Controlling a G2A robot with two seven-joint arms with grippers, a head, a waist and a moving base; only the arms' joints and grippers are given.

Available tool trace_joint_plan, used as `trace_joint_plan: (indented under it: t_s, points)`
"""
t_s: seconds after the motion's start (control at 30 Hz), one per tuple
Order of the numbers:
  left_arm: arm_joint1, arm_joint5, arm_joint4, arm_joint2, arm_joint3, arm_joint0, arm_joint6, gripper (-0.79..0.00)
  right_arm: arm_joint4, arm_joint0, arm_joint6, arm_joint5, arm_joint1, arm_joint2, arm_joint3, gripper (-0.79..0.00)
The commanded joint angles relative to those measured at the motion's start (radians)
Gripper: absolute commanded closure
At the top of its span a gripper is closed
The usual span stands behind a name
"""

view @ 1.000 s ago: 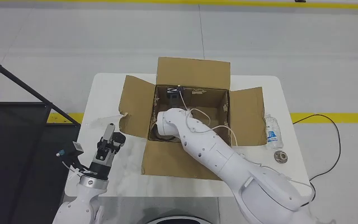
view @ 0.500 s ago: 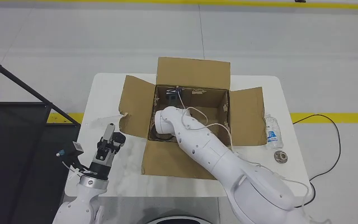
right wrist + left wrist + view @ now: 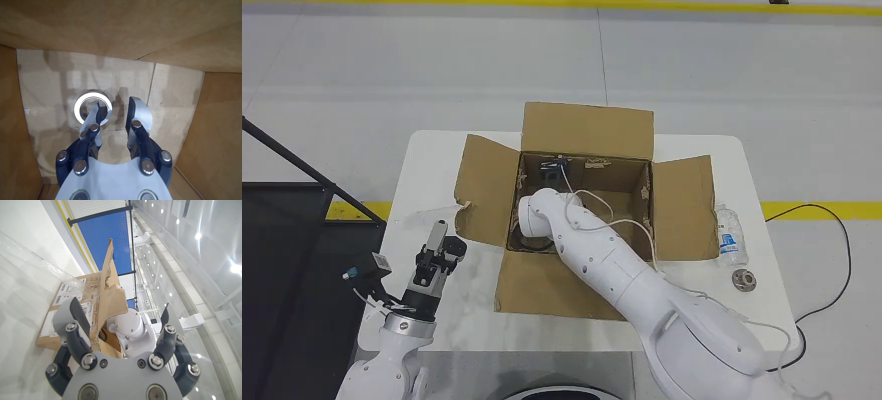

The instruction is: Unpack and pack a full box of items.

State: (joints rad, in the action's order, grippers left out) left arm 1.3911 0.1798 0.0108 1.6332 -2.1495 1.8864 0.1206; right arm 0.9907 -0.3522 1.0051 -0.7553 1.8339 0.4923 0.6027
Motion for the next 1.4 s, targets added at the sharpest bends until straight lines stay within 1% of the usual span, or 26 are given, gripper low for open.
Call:
trace_joint_plan:
  t_s: [0.0,0.27,0.3,0.4,0.5,0.53,0.77,0.93,1.07,1.17,1.3,1.37]
  points:
    - [0.0,0.0,0.0,0.0,0.0,0.0,0.0,-0.785,0.0,0.0,0.003,0.01,0.001,0.009,-0.004,-0.299]
    - [0.0,0.0,0.0,0.0,0.0,0.0,0.0,-0.785,0.016,0.001,0.013,0.041,0.01,0.029,-0.022,-0.246]
    - [0.0,0.0,0.0,0.0,0.0,0.0,0.0,-0.785,0.018,0.002,0.013,0.043,0.012,0.031,-0.024,-0.231]
    - [0.0,0.0,0.0,0.0,0.0,0.0,0.0,-0.785,0.025,0.003,0.015,0.049,0.016,0.038,-0.032,-0.142]
    - [0.0,0.0,0.0,0.0,0.0,0.0,0.0,-0.785,0.03,0.004,0.016,0.051,0.019,0.047,-0.041,-0.022]
    - [0.0,0.0,0.0,0.0,0.0,0.0,0.0,-0.785,0.031,0.004,0.015,0.052,0.02,0.05,-0.042,0.0]
    - [0.0,0.0,0.0,0.0,0.0,0.0,0.0,-0.785,0.038,-0.002,-0.008,0.067,0.017,0.084,-0.022,0.0]
    - [0.0,0.0,0.0,0.0,0.0,0.0,0.0,-0.785,0.049,-0.018,-0.02,0.118,-0.004,0.125,0.043,0.0]
    - [0.0,0.0,0.0,0.0,0.0,0.0,0.0,-0.785,0.1,-0.048,-0.007,0.165,-0.035,0.154,0.133,0.0]
    - [0.0,0.0,0.0,0.0,0.0,0.0,0.0,-0.785,0.166,-0.09,0.018,0.149,-0.064,0.181,0.222,0.0]
    - [0.0,0.0,0.0,0.0,0.0,0.0,0.0,-0.785,0.261,-0.174,0.058,0.155,-0.112,0.24,0.381,0.0]
    - [0.0,0.0,0.0,0.0,0.0,0.0,0.0,-0.785,0.322,-0.23,0.064,0.159,-0.138,0.277,0.482,0.0]
